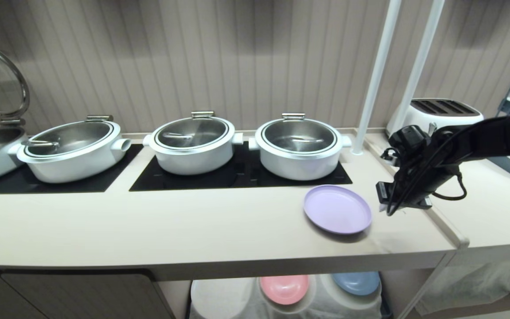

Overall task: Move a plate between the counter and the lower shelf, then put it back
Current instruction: Pick up the plate

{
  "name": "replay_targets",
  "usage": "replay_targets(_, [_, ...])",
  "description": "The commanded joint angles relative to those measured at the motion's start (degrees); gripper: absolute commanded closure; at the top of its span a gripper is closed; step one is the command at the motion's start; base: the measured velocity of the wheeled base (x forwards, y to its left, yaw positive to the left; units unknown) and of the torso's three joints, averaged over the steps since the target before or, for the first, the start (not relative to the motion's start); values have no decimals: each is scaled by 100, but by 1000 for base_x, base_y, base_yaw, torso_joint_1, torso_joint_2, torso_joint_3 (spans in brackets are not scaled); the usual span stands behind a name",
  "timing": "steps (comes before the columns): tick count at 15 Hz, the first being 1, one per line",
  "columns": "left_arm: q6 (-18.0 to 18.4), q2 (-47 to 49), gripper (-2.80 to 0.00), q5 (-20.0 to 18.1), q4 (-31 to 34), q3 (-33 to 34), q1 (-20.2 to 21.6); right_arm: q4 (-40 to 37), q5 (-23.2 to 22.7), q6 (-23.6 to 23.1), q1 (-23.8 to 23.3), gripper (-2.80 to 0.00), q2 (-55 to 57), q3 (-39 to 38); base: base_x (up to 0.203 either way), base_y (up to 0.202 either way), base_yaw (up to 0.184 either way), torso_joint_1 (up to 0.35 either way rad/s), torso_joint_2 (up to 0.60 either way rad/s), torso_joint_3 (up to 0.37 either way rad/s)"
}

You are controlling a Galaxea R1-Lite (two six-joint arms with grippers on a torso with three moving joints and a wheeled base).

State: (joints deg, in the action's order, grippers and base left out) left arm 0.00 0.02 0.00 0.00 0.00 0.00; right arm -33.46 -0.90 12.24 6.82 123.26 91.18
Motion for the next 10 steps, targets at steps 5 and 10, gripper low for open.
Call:
replay_targets(5, [0, -2, 0, 0, 0, 0, 0, 127, 11, -2, -111, -280, 178, 84, 0, 0, 0, 0, 0, 0])
replay_targets(10, [0, -2, 0, 0, 0, 0, 0, 339, 2, 23, -102, -280, 459, 169, 0, 0, 0, 0, 0, 0])
